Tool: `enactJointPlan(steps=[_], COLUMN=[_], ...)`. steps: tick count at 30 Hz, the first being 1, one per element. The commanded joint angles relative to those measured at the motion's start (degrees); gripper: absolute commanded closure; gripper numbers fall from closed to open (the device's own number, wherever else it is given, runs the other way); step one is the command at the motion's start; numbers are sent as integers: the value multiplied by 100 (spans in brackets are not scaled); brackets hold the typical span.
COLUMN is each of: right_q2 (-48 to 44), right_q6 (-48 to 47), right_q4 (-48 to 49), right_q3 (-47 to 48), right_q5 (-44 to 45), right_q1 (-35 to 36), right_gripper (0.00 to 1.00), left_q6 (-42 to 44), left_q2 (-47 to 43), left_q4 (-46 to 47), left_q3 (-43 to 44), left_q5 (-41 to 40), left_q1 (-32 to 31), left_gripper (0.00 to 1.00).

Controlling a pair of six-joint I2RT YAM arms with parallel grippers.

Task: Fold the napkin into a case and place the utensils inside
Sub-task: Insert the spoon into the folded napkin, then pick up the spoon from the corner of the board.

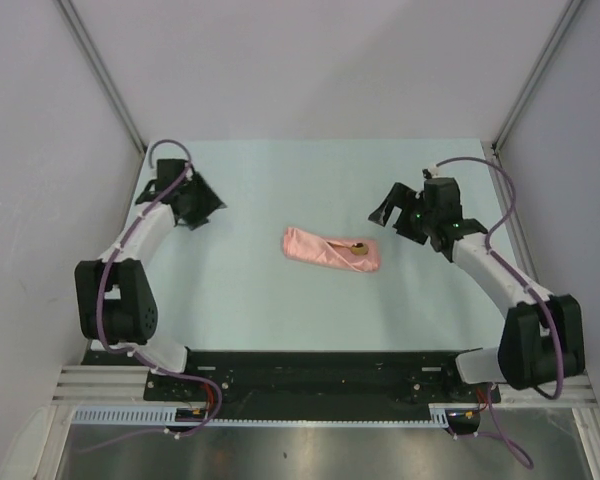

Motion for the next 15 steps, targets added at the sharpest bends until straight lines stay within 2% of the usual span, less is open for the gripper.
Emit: enactJointPlan(steps=[1, 3, 4, 5, 6, 9, 12, 15], right_q2=[-867, -1017, -1026, -983, -939, -930, -947, -1140], right_q6=[-1165, -1071, -1061, -1174, -1184, -1211, -1272, -1404], right_q4=[-1167, -767, -641, -588, -761, -842, -1069, -1088], right_q3=[381, 180, -4, 3, 38, -6, 29, -50], right_q5=[994, 548, -308, -742, -808, -300, 95, 544], right_q1=[153, 5, -257, -399, -453, -436, -383, -295], right_gripper=[0, 0, 0, 0, 0, 2, 8, 8], left_q6=[-287, -514, -551, -586, -725, -980, -1149, -1394], left_q2=[123, 343, 448, 745, 887, 1625, 2335, 2855], left_q4=[-1029, -1134, -1152, -1274, -1363, -1809, -2197, -2391], left_q3=[68, 295, 427, 585, 961, 1830, 2666, 3186], left_q5=[-1759, -2023, -2103, -2260, -2549, -3120, -3255, -3501], left_q1=[1066, 1460, 1541, 1594, 1664, 1744, 1788, 1832], left_gripper=[36, 37, 37, 37, 37, 37, 38, 38])
